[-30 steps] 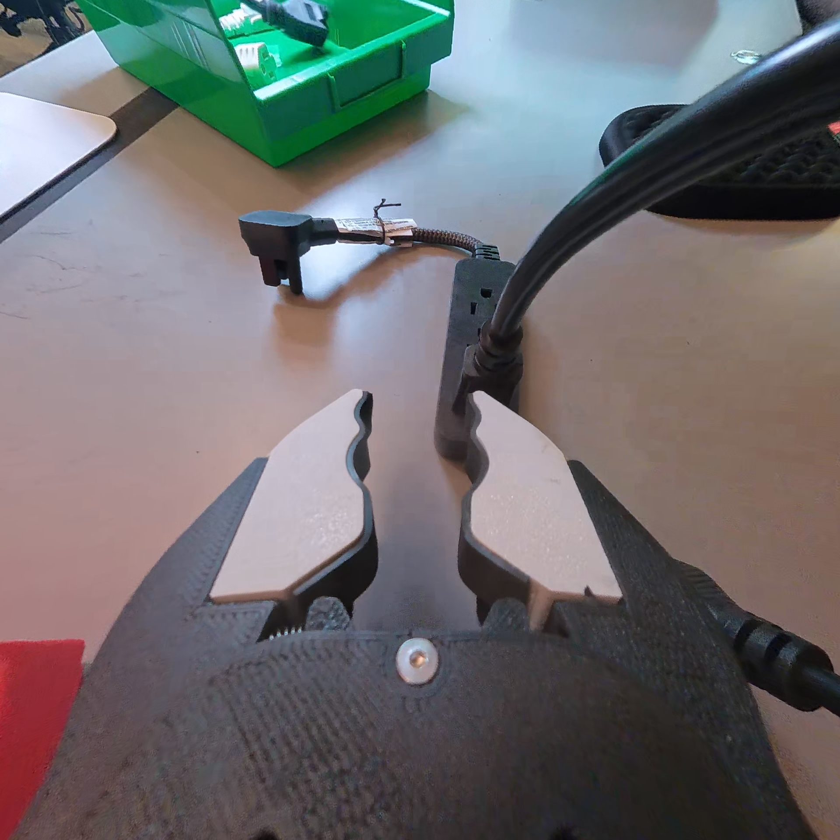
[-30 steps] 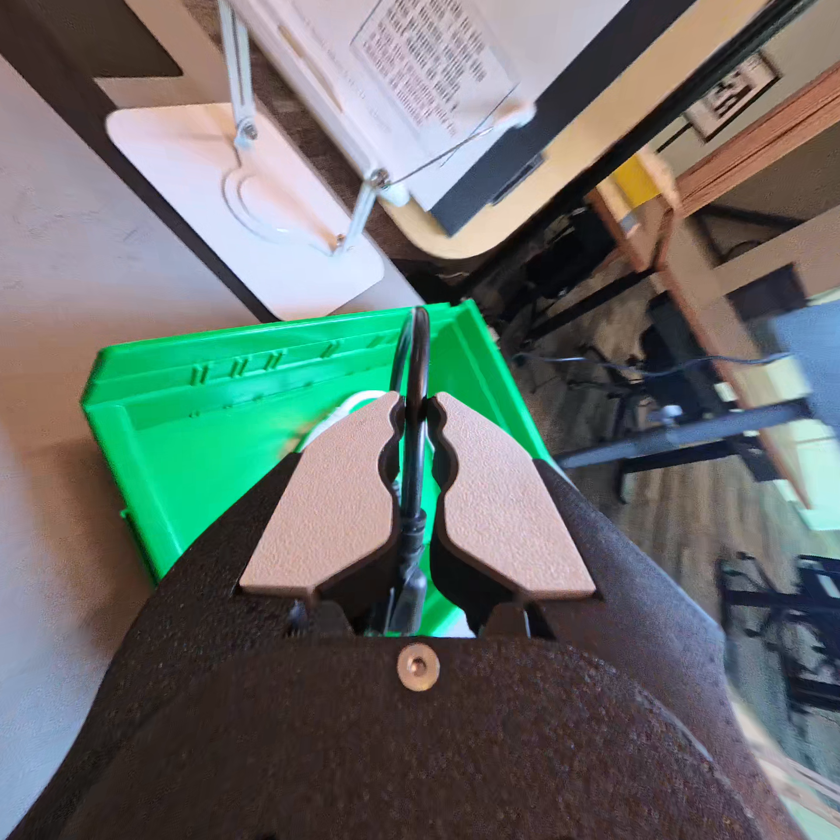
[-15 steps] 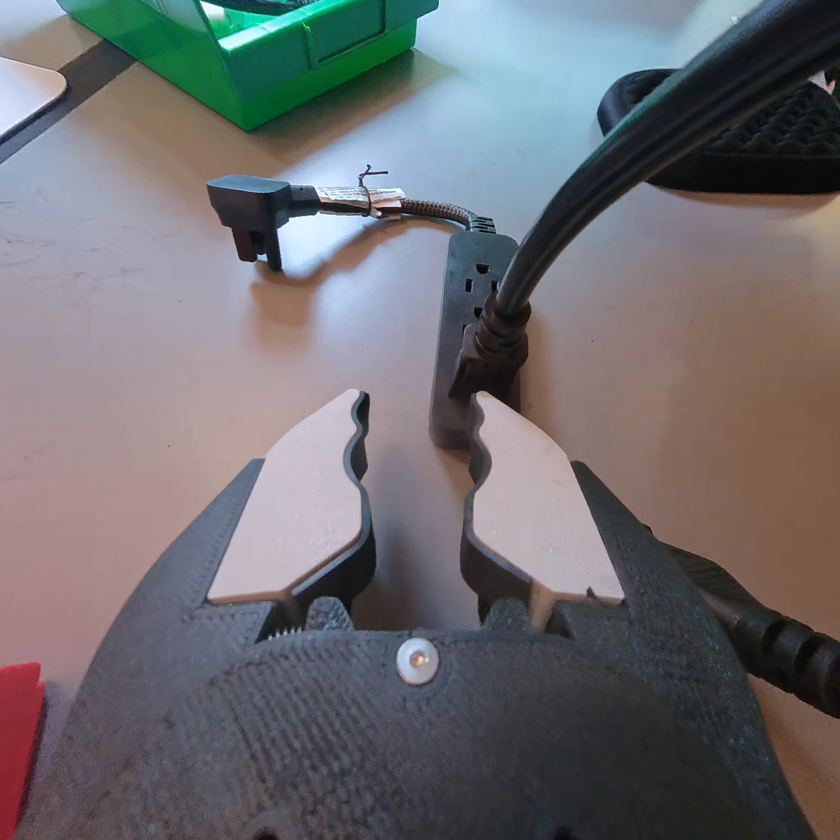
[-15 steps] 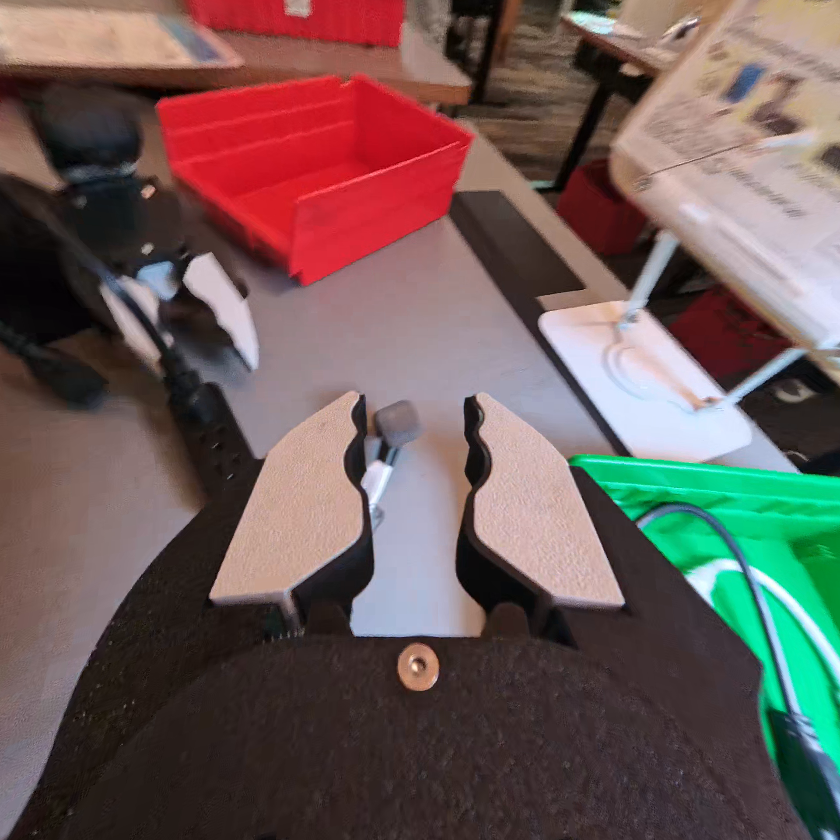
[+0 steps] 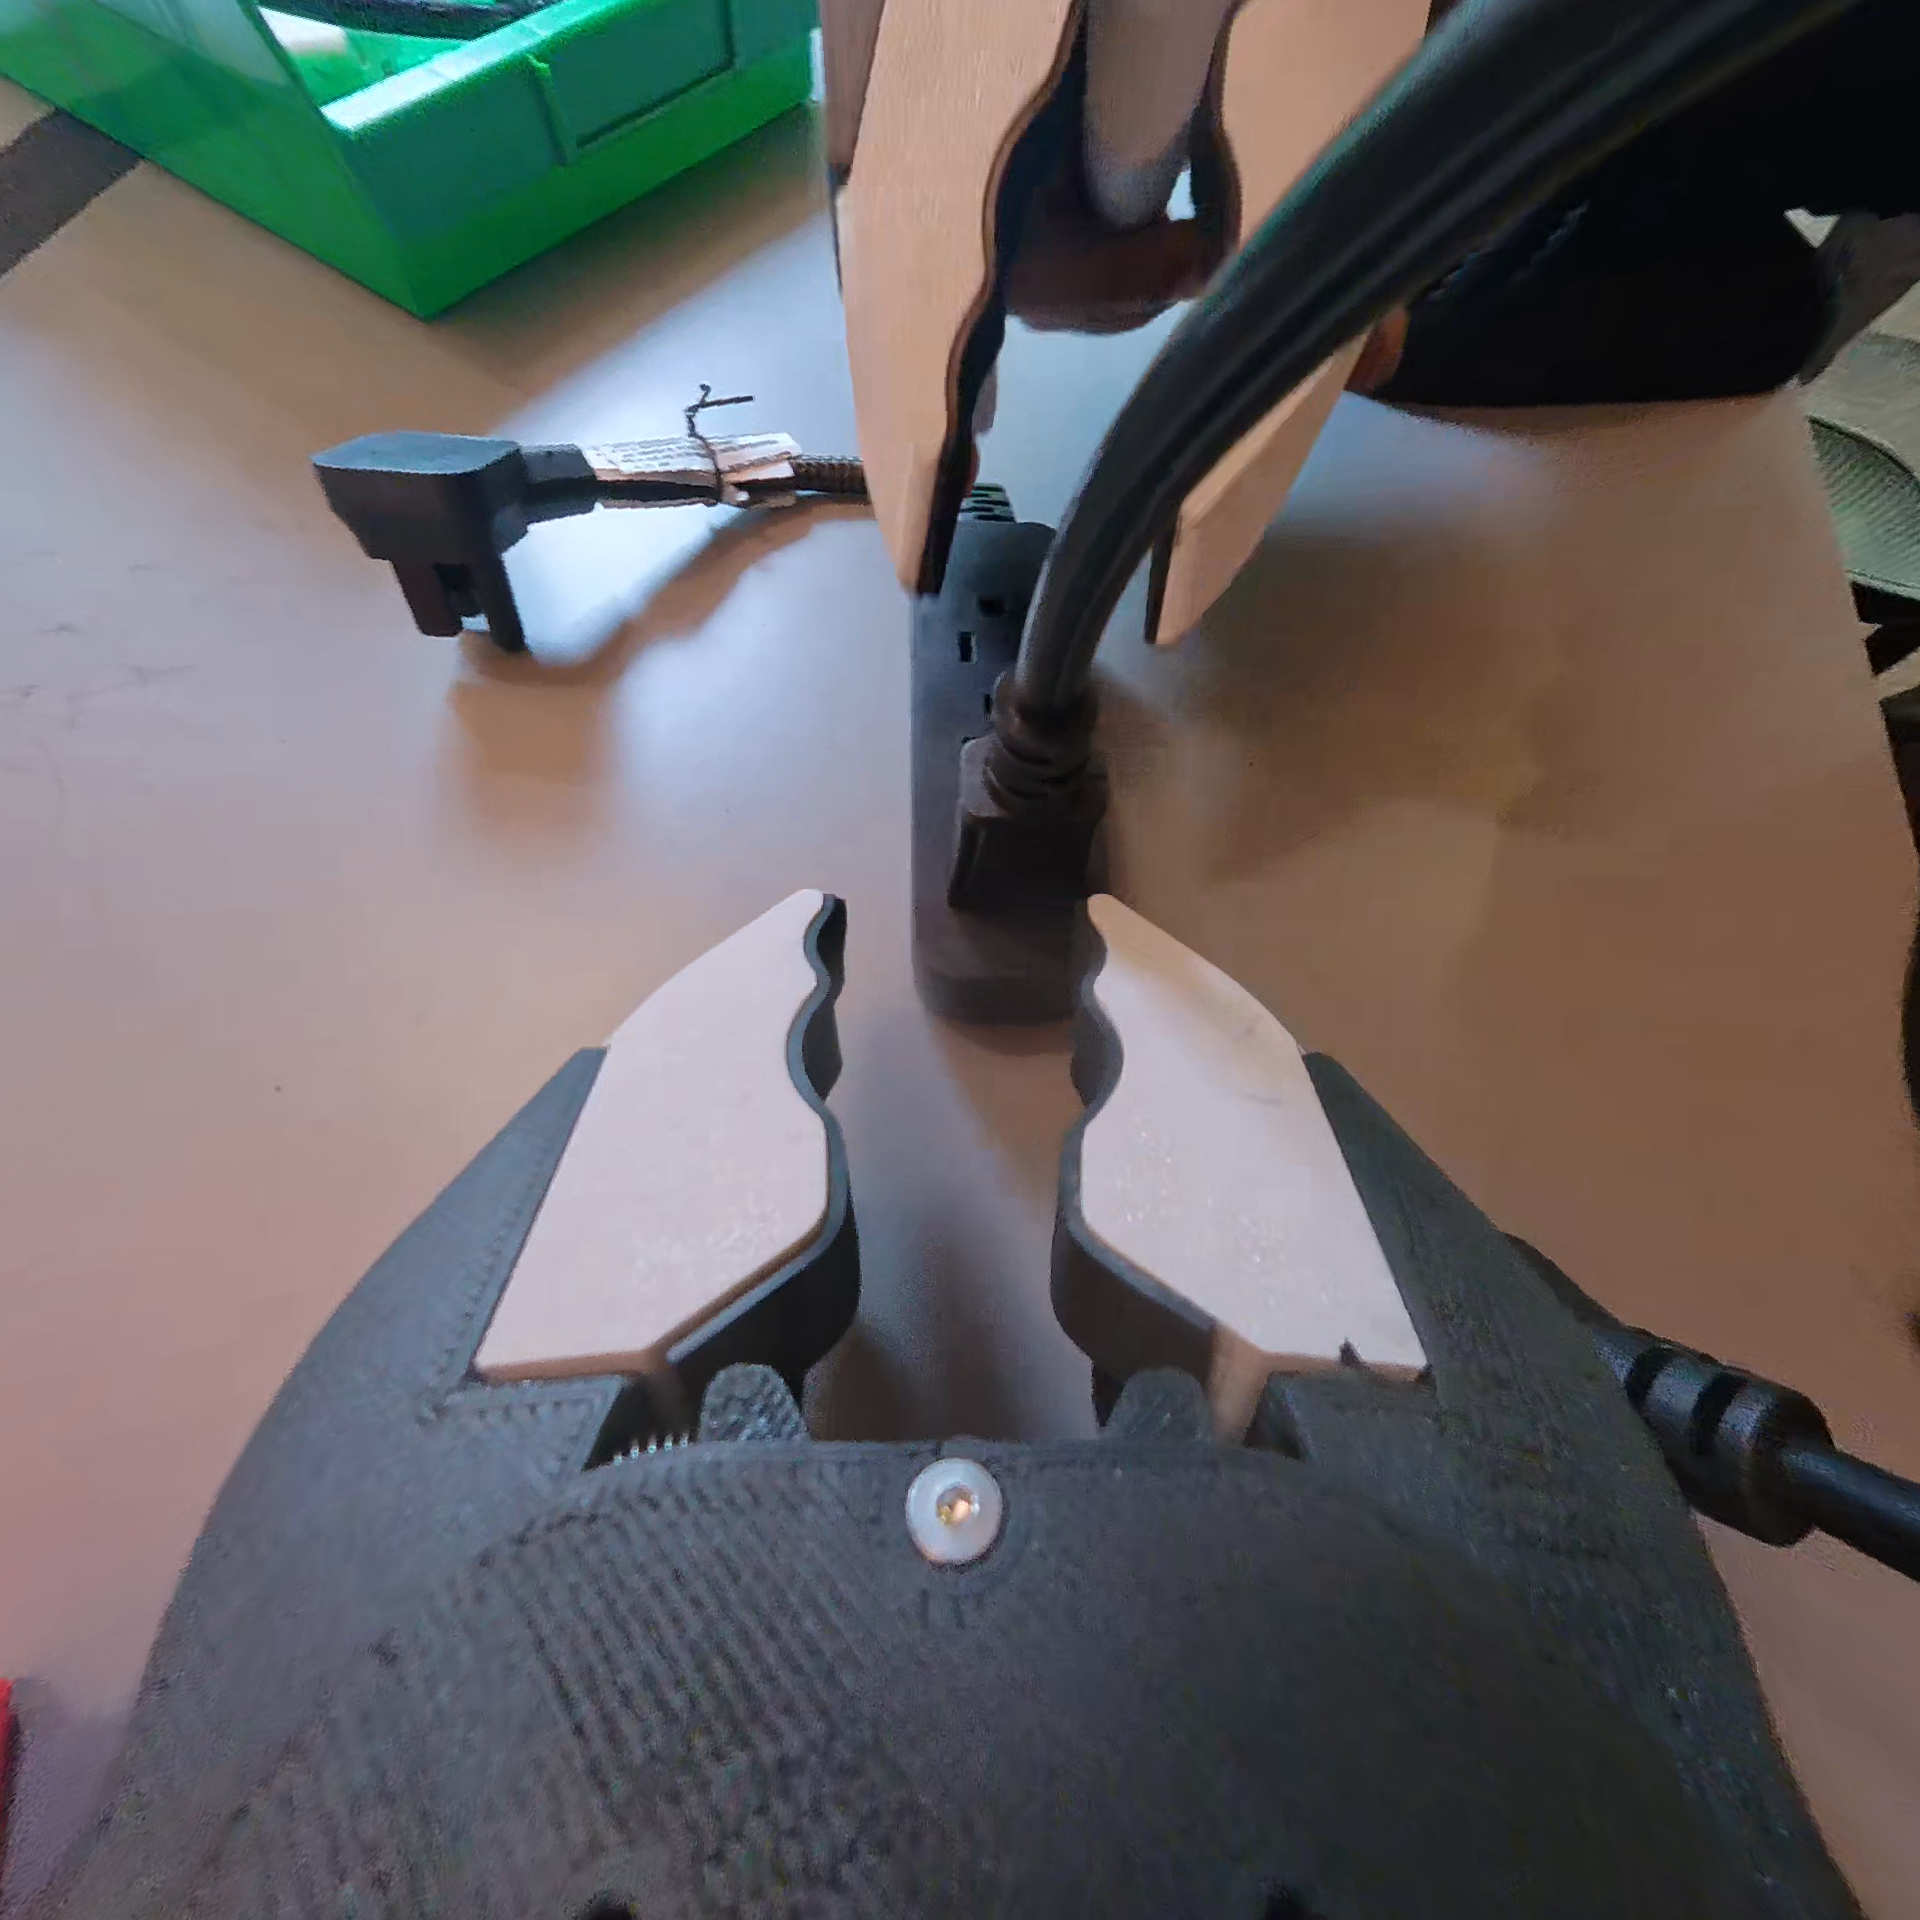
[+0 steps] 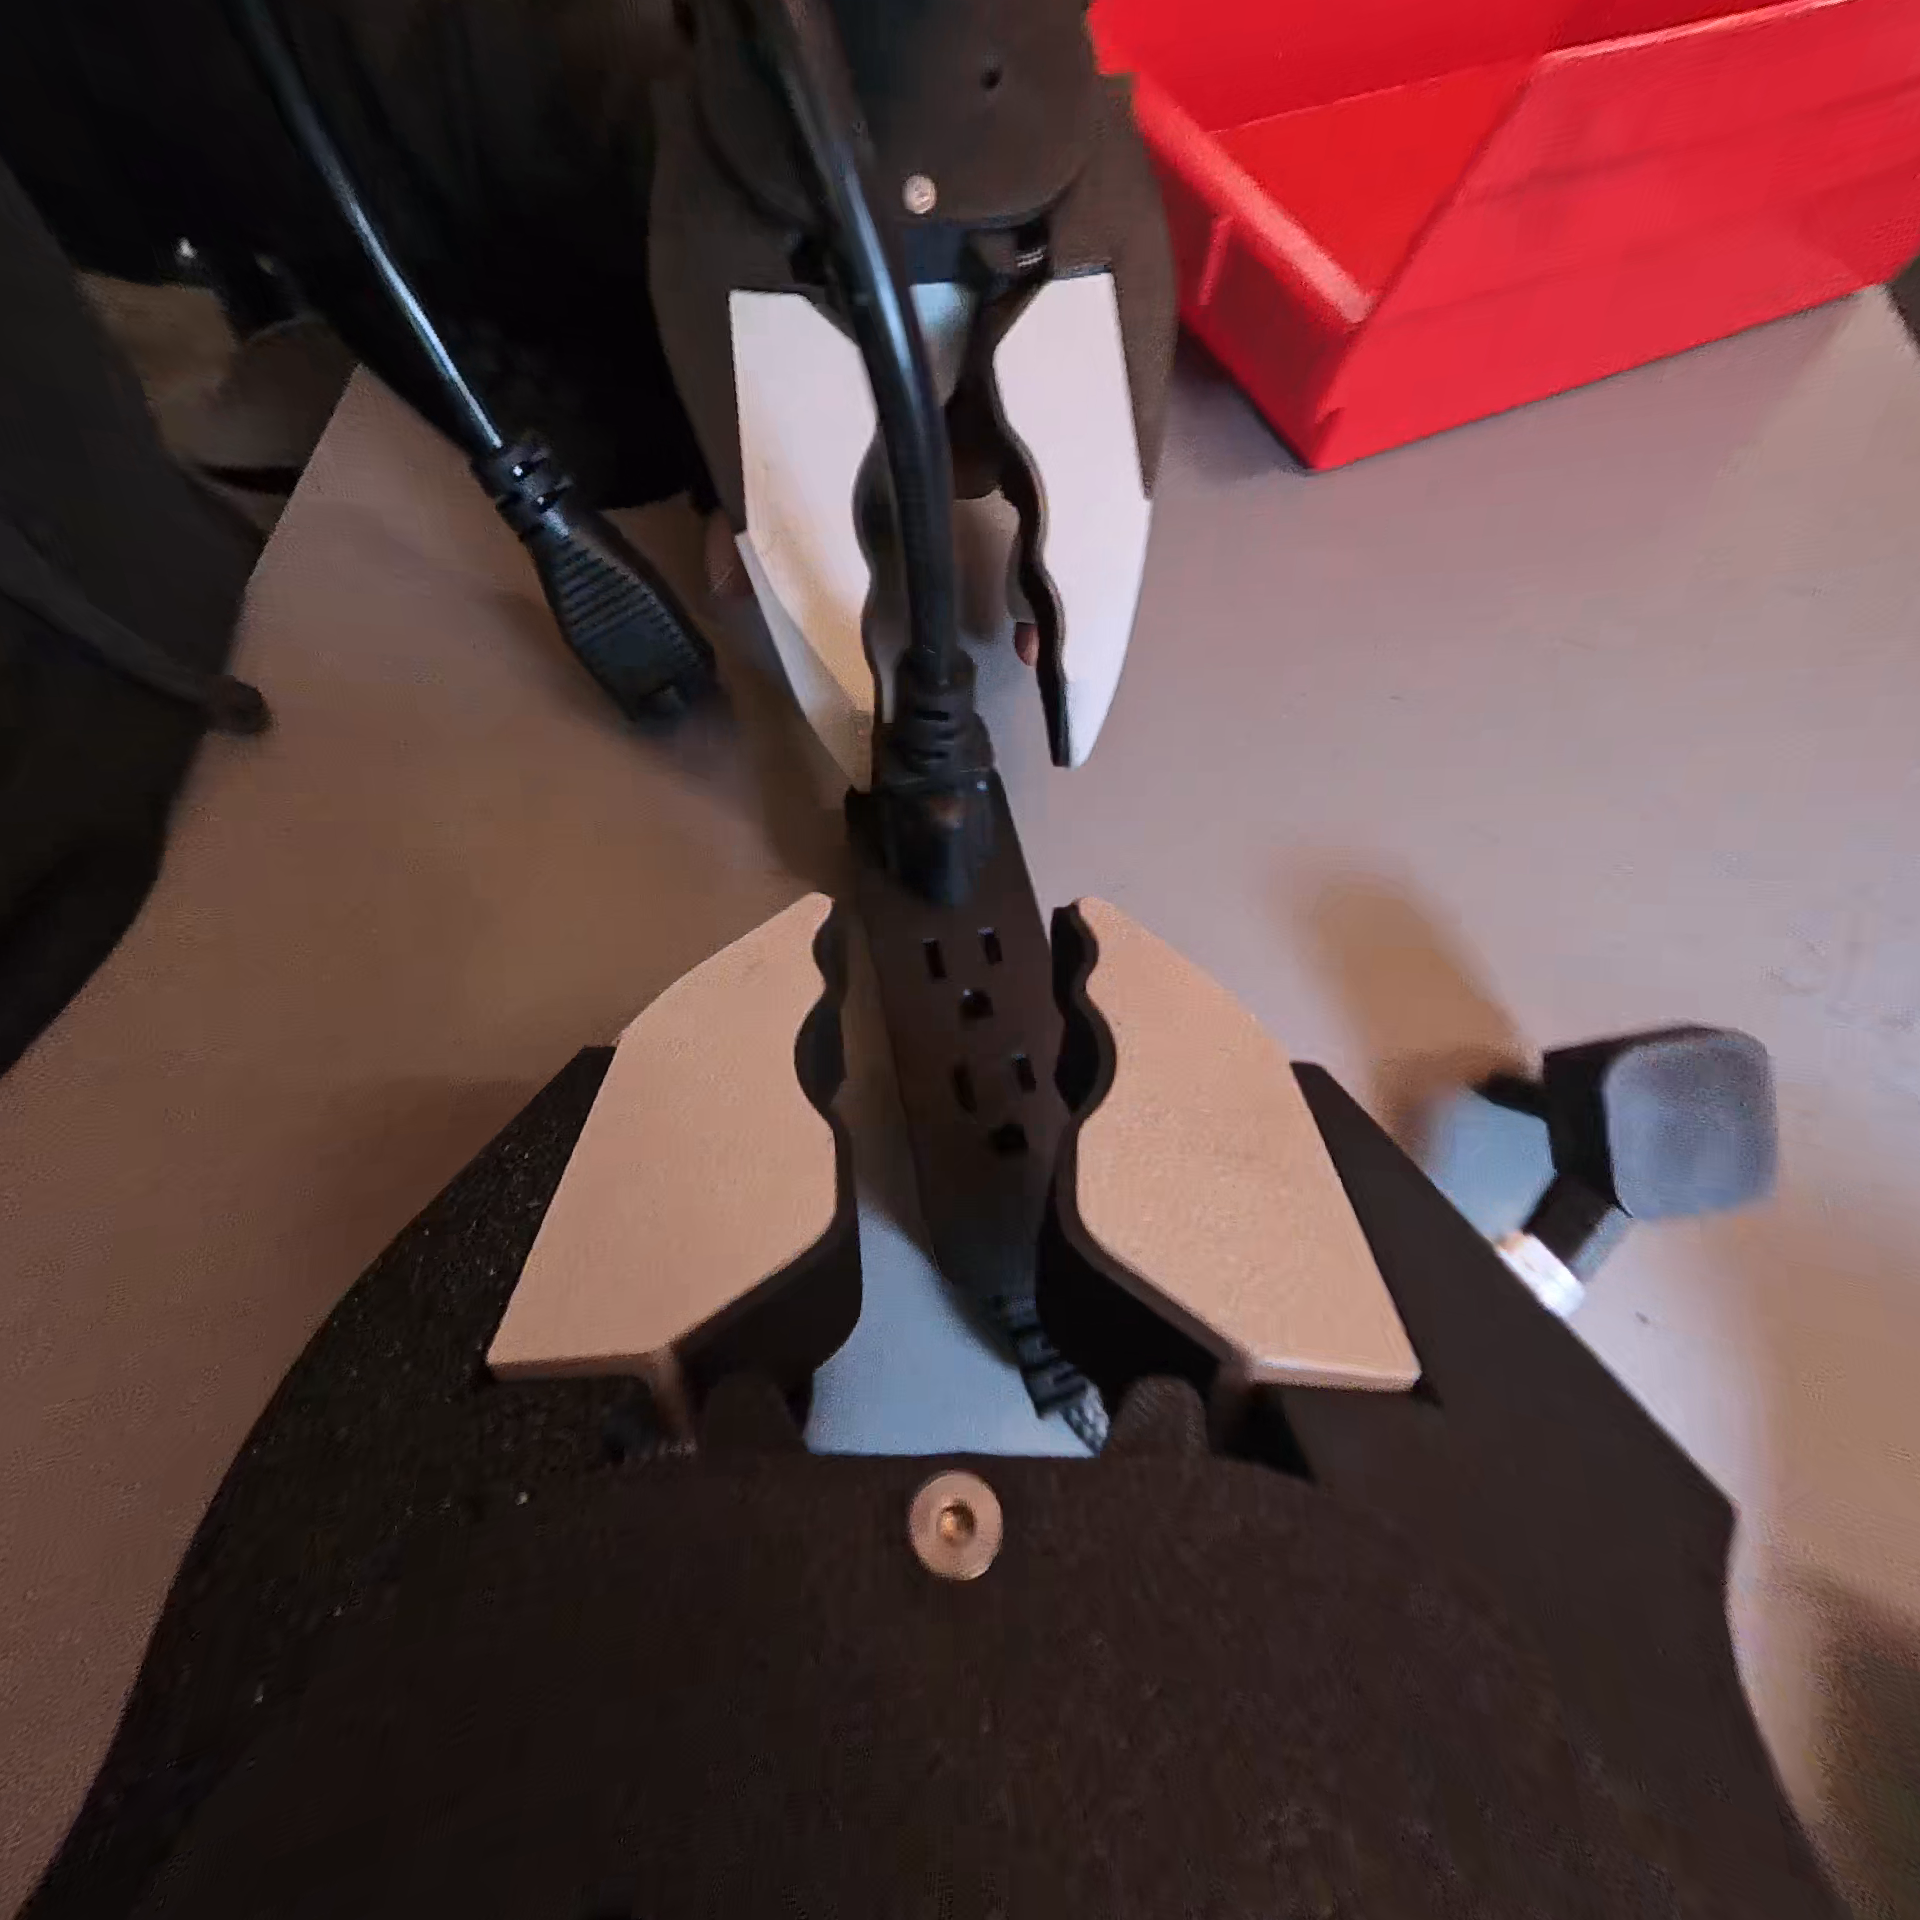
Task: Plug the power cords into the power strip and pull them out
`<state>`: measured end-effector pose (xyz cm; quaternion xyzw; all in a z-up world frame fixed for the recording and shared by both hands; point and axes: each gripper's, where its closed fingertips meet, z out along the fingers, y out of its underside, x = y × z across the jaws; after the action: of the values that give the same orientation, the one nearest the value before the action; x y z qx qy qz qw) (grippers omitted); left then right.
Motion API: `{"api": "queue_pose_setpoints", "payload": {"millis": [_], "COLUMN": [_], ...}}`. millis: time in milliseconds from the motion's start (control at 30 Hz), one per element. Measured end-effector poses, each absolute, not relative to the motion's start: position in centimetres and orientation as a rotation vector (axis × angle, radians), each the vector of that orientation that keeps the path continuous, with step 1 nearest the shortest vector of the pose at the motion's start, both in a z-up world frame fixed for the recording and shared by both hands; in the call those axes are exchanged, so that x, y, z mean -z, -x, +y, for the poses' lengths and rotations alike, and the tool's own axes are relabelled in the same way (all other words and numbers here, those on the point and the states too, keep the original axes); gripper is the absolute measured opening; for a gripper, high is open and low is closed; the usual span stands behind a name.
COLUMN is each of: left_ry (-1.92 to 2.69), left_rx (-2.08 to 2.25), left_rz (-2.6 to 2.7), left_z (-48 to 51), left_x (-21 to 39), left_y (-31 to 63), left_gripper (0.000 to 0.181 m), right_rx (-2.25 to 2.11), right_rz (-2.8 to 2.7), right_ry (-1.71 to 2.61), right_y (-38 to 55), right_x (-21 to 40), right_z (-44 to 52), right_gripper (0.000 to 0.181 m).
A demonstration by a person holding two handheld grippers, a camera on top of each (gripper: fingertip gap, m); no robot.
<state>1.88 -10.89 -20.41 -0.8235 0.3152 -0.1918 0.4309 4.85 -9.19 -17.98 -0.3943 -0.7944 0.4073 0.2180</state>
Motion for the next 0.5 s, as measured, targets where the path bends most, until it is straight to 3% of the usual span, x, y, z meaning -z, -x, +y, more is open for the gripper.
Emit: {"api": "queue_pose_setpoints", "payload": {"millis": [300, 500], "left_ry": [2.103, 2.103], "left_rx": [0.424, 0.417], "left_rz": [0.879, 0.938], "left_z": [-10.9, -10.7], "left_x": [22.1, 22.2], "left_y": [-3.2, -3.3], "left_gripper": [0.043, 0.043], "right_rx": [-1.095, -1.129], "right_rz": [-2.291, -2.278], "right_ry": [0.952, 0.889], "right_y": [-2.8, -2.7], "right_x": [19.2, 19.3], "right_z": [-11.1, -11.2], "right_gripper": [0.024, 0.024]}}
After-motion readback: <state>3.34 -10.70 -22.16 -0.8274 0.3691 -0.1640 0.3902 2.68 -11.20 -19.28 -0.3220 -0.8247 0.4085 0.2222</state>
